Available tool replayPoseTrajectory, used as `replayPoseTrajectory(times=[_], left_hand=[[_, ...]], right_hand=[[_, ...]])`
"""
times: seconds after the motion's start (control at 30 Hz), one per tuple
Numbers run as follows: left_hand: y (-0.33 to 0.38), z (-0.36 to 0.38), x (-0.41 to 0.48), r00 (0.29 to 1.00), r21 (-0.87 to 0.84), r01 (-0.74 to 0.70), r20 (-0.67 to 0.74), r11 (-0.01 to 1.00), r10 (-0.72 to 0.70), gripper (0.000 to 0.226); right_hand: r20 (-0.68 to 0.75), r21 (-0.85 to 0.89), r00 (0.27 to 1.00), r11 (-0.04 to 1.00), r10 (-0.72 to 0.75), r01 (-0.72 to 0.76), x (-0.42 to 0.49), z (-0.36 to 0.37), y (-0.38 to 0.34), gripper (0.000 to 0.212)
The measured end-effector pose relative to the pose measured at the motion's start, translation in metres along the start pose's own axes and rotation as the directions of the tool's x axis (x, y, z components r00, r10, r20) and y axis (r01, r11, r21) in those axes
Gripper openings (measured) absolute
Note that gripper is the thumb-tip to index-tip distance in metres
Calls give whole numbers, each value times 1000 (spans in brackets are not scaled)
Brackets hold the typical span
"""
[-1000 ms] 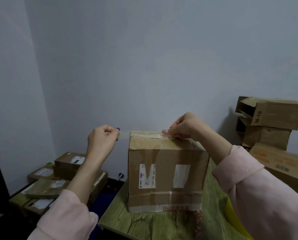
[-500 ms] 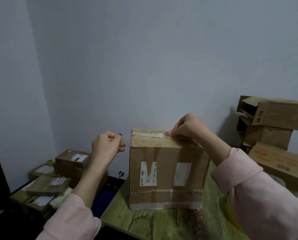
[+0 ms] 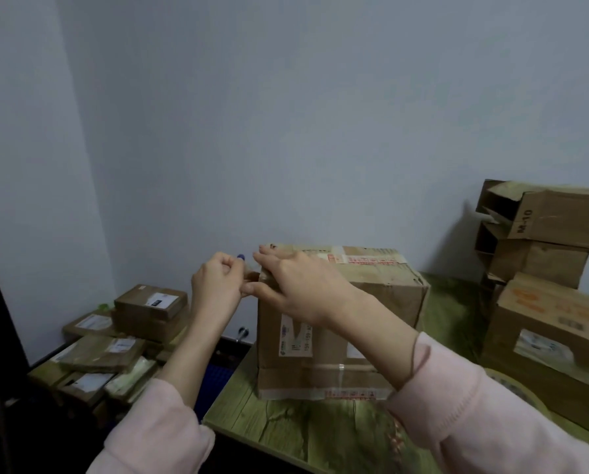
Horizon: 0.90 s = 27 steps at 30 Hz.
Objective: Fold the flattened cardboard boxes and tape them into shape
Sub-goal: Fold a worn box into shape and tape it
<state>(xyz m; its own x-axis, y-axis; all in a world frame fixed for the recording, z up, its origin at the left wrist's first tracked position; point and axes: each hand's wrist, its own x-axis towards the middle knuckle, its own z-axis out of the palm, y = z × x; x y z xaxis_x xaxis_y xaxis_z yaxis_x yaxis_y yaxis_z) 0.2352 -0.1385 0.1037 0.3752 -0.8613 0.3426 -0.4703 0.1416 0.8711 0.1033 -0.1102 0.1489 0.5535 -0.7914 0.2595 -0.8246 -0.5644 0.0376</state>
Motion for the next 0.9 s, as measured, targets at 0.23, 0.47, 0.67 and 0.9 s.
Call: replayPoseTrajectory(times=[0.23,0.47,0.67,0.9], left_hand=[[0,1,1,1000,-42,21,10,999,-20,19],[0,5,-3,1000,-72,15,-3,997,-15,18],[-3,10,-7,1000,-151,17,27,988,-13,23],[-8,22,-6,998,-189,54,30,981,-49,18]], right_hand=[[-32,-113,995,989,90,-94,-5,-1,4,66],[-75,-86,979,977,191,-197,-16,-5,2,70],[-79,-46,954,955,288,-292,-26,-5,15,76],[-60,-5,930,931,363,-364,-45,-12,38,93]])
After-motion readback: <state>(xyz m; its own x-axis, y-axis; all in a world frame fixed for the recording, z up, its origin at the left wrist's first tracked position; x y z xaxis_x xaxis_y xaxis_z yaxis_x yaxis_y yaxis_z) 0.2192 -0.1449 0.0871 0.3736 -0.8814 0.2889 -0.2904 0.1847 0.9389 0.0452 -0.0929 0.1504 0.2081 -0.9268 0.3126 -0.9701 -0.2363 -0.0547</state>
